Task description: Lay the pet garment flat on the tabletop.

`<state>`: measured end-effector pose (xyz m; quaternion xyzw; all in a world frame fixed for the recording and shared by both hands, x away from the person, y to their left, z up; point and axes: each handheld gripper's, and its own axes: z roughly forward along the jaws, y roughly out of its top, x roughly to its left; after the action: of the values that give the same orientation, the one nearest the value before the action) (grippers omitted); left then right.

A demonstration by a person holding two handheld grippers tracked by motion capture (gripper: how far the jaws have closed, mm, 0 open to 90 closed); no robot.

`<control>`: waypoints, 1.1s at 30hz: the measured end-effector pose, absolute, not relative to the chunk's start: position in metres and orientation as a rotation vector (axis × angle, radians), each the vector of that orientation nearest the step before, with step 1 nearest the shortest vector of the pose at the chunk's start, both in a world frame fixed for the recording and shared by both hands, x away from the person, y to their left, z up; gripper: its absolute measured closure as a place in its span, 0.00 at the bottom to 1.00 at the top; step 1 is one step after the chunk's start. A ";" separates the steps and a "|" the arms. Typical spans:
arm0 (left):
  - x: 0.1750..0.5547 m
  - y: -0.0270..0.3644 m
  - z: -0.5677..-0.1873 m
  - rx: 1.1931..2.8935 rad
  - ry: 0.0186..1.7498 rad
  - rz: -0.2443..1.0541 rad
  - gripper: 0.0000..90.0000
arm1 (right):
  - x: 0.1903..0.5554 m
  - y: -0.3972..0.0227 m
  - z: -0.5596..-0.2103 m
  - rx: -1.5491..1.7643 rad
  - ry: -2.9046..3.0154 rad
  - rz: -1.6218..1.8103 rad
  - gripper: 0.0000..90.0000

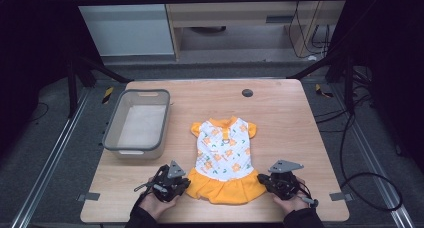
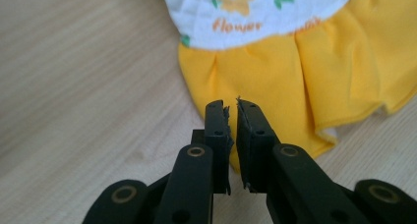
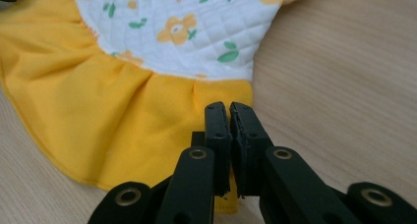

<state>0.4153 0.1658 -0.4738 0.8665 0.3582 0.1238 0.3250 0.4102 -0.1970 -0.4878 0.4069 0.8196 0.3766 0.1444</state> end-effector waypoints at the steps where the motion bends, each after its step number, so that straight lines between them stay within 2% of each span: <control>1: 0.417 0.167 -0.469 2.243 0.939 0.336 0.92 | 0.411 -0.198 -0.486 1.165 2.354 1.102 0.96; 4: 0.427 0.170 -0.458 2.162 0.953 0.361 0.92 | 0.415 -0.198 -0.480 1.171 2.321 1.158 0.96; 8: 0.442 0.164 -0.451 2.120 0.955 0.411 0.98 | 0.430 -0.195 -0.474 1.174 2.296 1.179 0.97; 12: 0.455 0.152 -0.446 2.095 0.952 0.423 0.99 | 0.440 -0.195 -0.469 1.184 2.276 1.168 0.97; 22: 0.471 0.133 -0.447 2.104 0.943 0.442 0.97 | 0.427 -0.198 -0.487 1.234 2.388 1.005 0.97; 25: 0.476 0.131 -0.448 2.102 0.953 0.460 0.96 | 0.424 -0.195 -0.486 1.229 2.396 0.989 0.94; 27: 0.482 0.131 -0.447 2.082 0.962 0.455 0.95 | 0.426 -0.194 -0.483 1.218 2.363 1.005 0.86; 33: 0.495 0.124 -0.452 2.064 0.990 0.429 0.96 | 0.450 -0.189 -0.466 1.167 2.255 1.130 0.87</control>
<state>0.4955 0.1238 -0.4521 0.8141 0.3904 0.1690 0.3953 0.4496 -0.1886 -0.4657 0.4129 0.7981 0.4001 0.1801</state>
